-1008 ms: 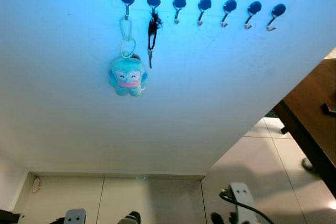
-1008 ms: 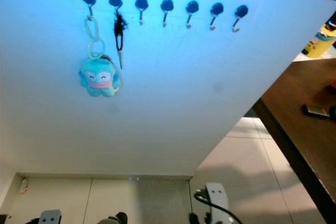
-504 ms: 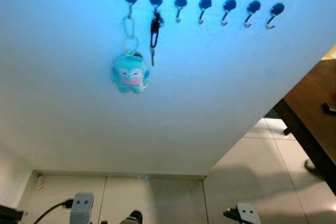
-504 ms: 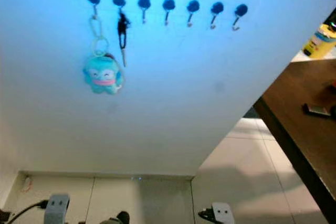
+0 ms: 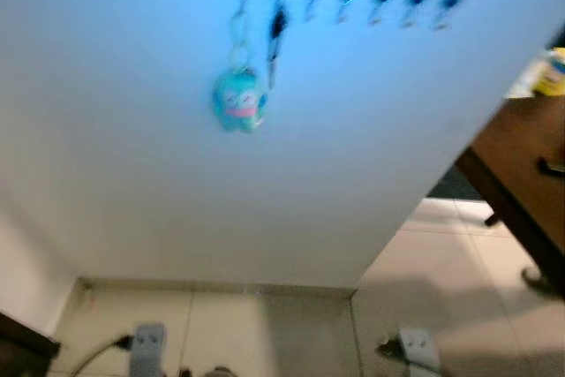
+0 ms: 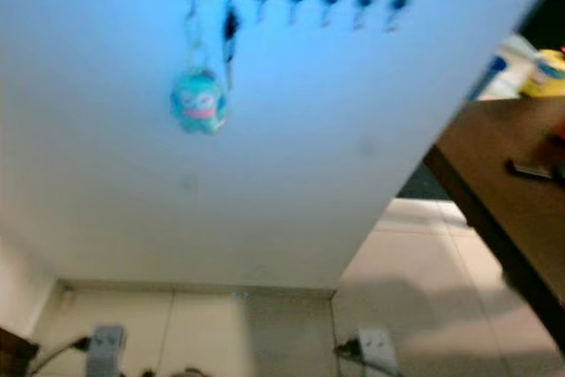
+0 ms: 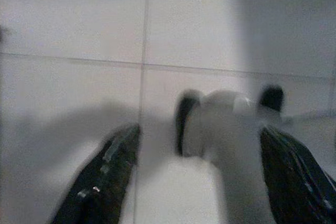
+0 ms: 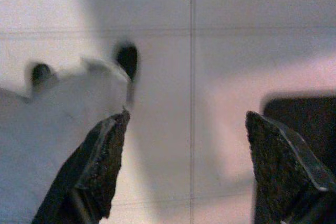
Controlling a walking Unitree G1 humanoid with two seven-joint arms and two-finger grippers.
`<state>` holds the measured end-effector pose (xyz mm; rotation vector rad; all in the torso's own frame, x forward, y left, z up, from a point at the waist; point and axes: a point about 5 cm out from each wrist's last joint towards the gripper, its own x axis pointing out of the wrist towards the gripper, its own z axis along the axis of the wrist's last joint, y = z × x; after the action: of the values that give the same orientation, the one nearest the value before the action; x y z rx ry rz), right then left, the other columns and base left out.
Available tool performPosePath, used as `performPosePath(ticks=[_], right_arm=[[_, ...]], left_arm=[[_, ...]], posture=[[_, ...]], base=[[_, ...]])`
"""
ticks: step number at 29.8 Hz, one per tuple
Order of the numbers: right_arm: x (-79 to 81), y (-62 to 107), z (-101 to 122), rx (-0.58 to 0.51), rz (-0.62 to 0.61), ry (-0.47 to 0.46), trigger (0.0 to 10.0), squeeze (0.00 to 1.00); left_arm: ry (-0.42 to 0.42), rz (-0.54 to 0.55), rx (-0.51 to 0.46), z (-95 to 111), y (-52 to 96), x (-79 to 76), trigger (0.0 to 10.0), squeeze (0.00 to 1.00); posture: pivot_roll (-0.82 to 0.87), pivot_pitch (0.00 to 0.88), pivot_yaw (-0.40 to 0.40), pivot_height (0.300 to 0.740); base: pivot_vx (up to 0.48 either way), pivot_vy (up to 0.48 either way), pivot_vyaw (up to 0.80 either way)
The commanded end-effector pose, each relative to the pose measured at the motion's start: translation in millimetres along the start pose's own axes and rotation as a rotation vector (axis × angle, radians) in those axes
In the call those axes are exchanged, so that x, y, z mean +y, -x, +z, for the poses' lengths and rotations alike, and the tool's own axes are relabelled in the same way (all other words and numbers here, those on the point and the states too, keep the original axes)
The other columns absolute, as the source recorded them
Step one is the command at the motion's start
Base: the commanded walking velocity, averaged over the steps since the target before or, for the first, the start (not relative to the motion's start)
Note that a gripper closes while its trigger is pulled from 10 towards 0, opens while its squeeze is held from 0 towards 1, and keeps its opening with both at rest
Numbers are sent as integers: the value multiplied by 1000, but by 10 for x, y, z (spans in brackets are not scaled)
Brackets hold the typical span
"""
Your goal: Hang keys on a hook
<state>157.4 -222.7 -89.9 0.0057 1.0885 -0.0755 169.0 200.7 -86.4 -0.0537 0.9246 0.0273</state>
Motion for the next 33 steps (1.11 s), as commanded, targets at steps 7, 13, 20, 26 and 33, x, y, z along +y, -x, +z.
performPosePath(ticks=[7,13,20,26,33], right_arm=[[-72,24,-164,51,-50,-26,10000,0],[-98,28,-163,52,-67,-32,10000,0],[-194,43,-162,43,-132,-79,10000,0],[-290,61,-154,28,-177,-141,10000,0],[-473,96,-53,-30,-245,-213,10000,0]], left_arm=[[5,-3,71,-250,66,17,10000,0],[3,-11,69,-251,67,15,10000,0],[6,-47,55,-230,60,-24,10000,0],[-2,-60,53,-225,59,-37,10000,0],[-23,-66,55,-225,57,-50,10000,0]], posture=[[101,46,-29,740],[97,49,-25,740],[87,46,-22,740],[82,42,-19,740],[79,36,-20,740]], base=[[-207,0,-571],[0,0,-800],[0,0,-800],[0,0,-800],[0,0,-800]])
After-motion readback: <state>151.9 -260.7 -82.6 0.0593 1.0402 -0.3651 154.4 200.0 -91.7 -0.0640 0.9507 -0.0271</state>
